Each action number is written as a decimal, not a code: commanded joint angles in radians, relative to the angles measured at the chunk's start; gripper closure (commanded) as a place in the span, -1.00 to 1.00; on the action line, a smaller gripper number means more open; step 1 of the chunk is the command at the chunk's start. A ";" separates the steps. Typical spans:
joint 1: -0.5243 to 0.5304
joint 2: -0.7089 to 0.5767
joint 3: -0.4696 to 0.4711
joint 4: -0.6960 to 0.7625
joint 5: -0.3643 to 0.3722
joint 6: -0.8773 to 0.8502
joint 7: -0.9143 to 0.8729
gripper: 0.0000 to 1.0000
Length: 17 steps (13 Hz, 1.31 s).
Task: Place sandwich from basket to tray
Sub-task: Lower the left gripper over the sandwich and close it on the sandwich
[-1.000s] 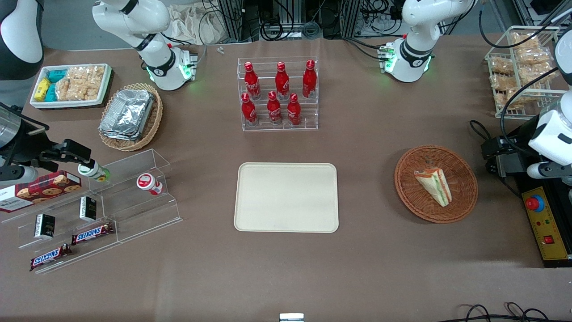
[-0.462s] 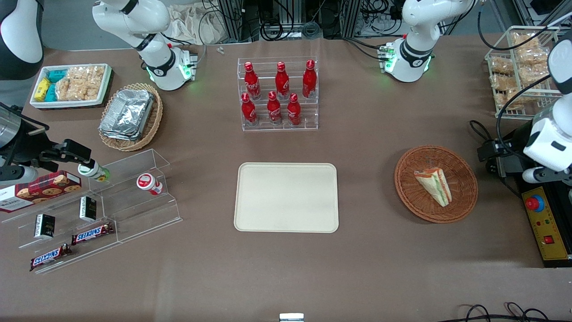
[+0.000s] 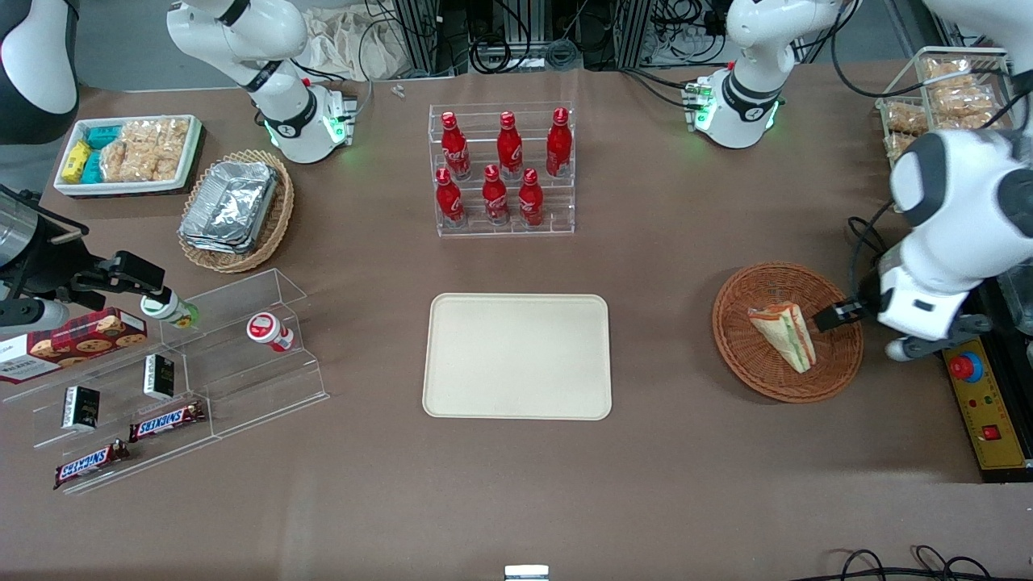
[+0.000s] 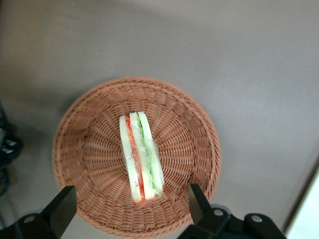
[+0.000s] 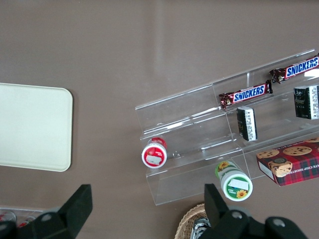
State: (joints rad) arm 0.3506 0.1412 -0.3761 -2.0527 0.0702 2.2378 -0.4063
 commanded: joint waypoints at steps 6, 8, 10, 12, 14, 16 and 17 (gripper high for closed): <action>0.041 0.083 -0.006 -0.104 -0.015 0.158 -0.078 -0.99; 0.037 0.104 -0.007 -0.099 -0.015 0.163 -0.123 -0.99; 0.036 0.118 -0.009 -0.099 -0.015 0.169 -0.135 -0.99; 0.041 0.139 -0.007 -0.109 -0.016 0.193 -0.152 -0.99; 0.041 0.159 -0.007 -0.109 -0.016 0.195 -0.189 -0.99; 0.041 0.164 -0.009 -0.110 -0.016 0.195 -0.233 -0.99; 0.038 0.167 -0.009 -0.113 -0.016 0.195 -0.258 -0.99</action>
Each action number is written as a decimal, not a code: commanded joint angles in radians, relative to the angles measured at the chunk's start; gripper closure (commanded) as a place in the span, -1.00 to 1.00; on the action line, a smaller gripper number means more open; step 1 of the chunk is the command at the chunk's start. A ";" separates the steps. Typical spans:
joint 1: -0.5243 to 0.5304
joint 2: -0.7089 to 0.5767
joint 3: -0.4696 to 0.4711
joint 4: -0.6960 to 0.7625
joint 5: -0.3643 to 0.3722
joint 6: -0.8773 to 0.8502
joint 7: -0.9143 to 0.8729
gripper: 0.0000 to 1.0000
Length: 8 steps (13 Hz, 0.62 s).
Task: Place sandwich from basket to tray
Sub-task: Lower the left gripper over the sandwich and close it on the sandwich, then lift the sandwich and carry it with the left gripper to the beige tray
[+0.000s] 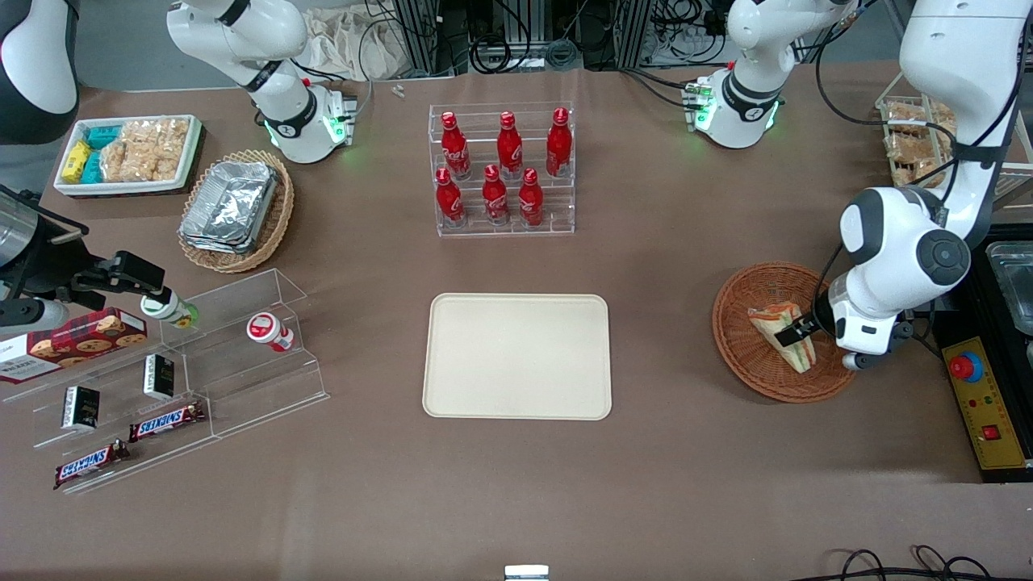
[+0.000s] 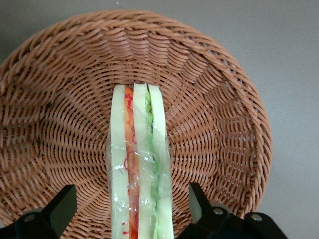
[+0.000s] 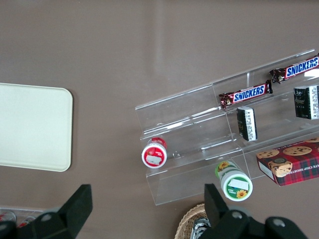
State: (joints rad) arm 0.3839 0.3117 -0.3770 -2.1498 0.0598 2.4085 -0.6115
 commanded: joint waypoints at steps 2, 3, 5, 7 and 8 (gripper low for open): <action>0.004 0.010 -0.008 -0.019 -0.008 0.024 -0.062 -0.99; 0.004 0.017 -0.008 -0.019 -0.008 0.024 -0.065 -0.99; 0.004 0.030 -0.008 -0.019 -0.009 0.026 -0.092 -0.79; 0.003 0.032 -0.008 -0.018 -0.018 0.034 -0.106 -0.12; 0.001 0.029 -0.010 -0.016 -0.018 0.034 -0.115 0.49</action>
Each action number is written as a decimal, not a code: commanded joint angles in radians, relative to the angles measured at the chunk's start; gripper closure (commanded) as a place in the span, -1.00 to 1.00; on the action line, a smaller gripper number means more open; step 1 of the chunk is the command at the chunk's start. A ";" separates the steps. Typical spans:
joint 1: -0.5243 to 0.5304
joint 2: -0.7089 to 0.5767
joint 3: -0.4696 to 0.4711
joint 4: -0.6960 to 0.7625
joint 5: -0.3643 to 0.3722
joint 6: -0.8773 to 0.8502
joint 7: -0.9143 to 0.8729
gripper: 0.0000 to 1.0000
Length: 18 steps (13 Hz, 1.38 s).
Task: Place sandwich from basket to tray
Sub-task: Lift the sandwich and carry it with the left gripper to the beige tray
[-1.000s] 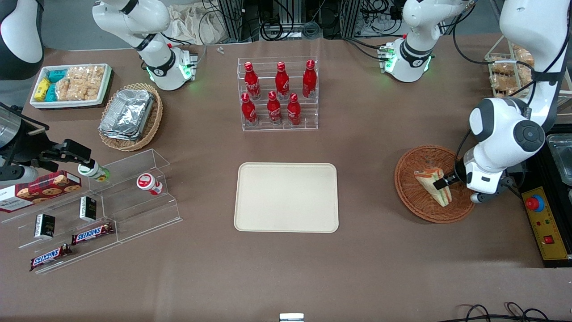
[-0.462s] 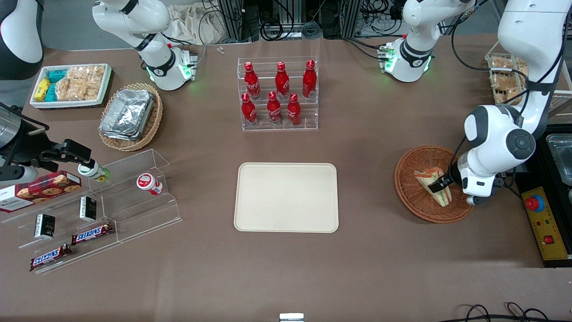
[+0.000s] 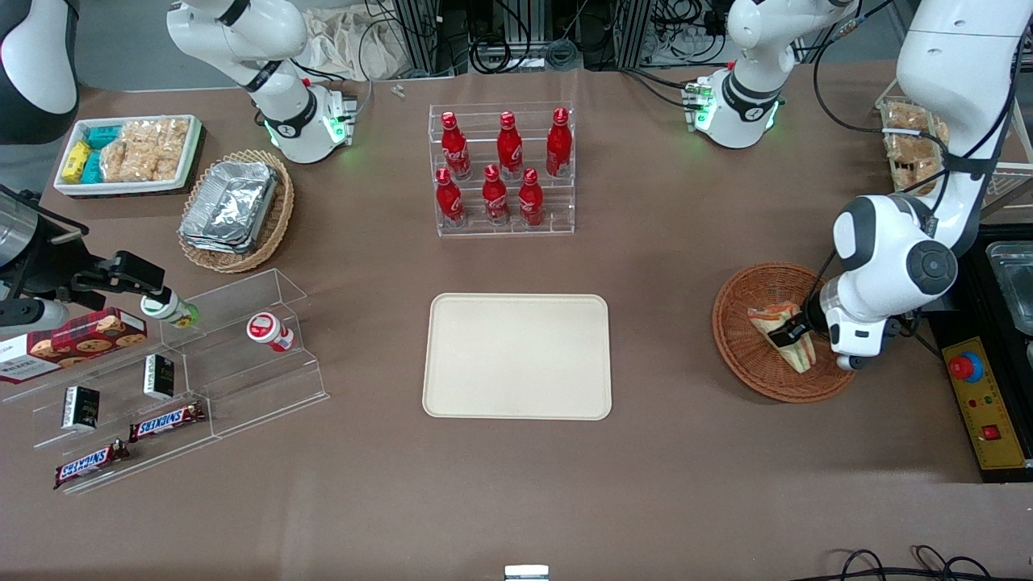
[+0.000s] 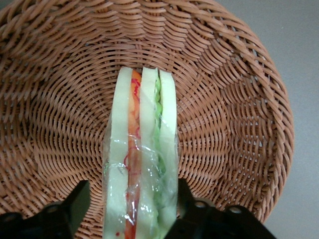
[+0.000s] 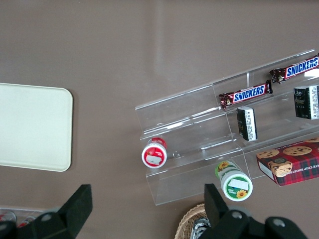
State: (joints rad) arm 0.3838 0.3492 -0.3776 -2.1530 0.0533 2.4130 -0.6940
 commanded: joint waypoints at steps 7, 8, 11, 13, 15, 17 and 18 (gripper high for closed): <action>-0.011 -0.053 -0.050 0.146 -0.007 -0.195 -0.078 1.00; -0.011 -0.053 -0.058 0.221 -0.004 -0.304 -0.073 1.00; -0.019 -0.039 -0.130 0.451 0.002 -0.599 -0.058 1.00; -0.072 -0.041 -0.167 0.534 0.003 -0.641 -0.050 1.00; -0.178 -0.030 -0.169 0.588 0.000 -0.641 -0.050 1.00; -0.281 0.042 -0.168 0.622 0.000 -0.637 -0.045 0.94; -0.337 0.092 -0.169 0.637 0.002 -0.626 -0.024 1.00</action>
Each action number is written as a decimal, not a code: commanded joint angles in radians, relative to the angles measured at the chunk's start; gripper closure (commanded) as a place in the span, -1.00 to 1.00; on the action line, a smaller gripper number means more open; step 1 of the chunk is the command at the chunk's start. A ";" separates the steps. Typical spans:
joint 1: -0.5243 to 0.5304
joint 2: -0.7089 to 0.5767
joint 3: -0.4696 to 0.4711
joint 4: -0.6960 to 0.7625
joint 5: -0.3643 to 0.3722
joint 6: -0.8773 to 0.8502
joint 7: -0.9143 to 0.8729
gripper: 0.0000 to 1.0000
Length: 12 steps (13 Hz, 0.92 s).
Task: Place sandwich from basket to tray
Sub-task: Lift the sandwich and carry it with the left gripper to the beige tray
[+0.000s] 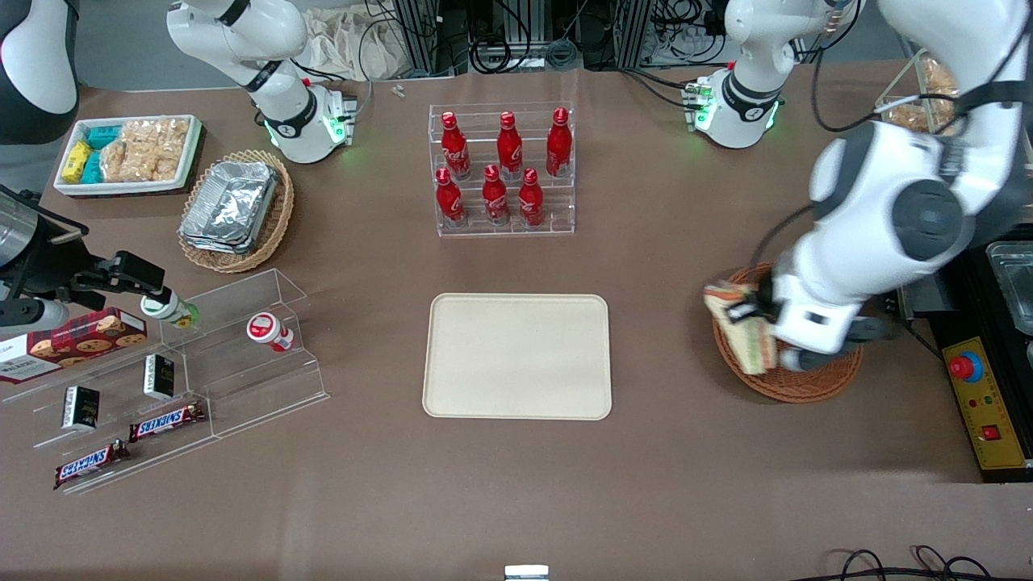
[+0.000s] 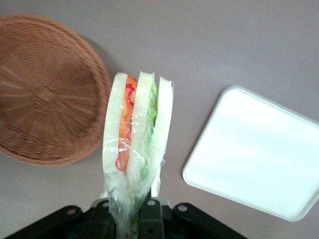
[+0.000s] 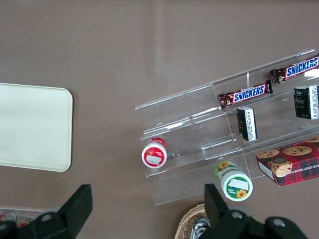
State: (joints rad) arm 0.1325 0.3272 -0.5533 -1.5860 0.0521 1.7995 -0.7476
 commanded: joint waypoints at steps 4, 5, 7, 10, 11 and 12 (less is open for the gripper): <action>-0.246 0.298 0.012 0.110 0.211 0.127 0.042 1.00; -0.246 0.341 0.013 0.109 0.221 0.188 0.027 1.00; -0.266 0.418 0.013 0.103 0.225 0.305 0.016 1.00; -0.284 0.493 0.019 0.109 0.227 0.392 -0.005 1.00; -0.286 0.507 0.027 0.107 0.227 0.426 -0.009 1.00; -0.306 0.513 0.041 0.107 0.227 0.445 -0.009 1.00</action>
State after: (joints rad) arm -0.1357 0.8168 -0.5363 -1.5218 0.2563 2.2241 -0.7282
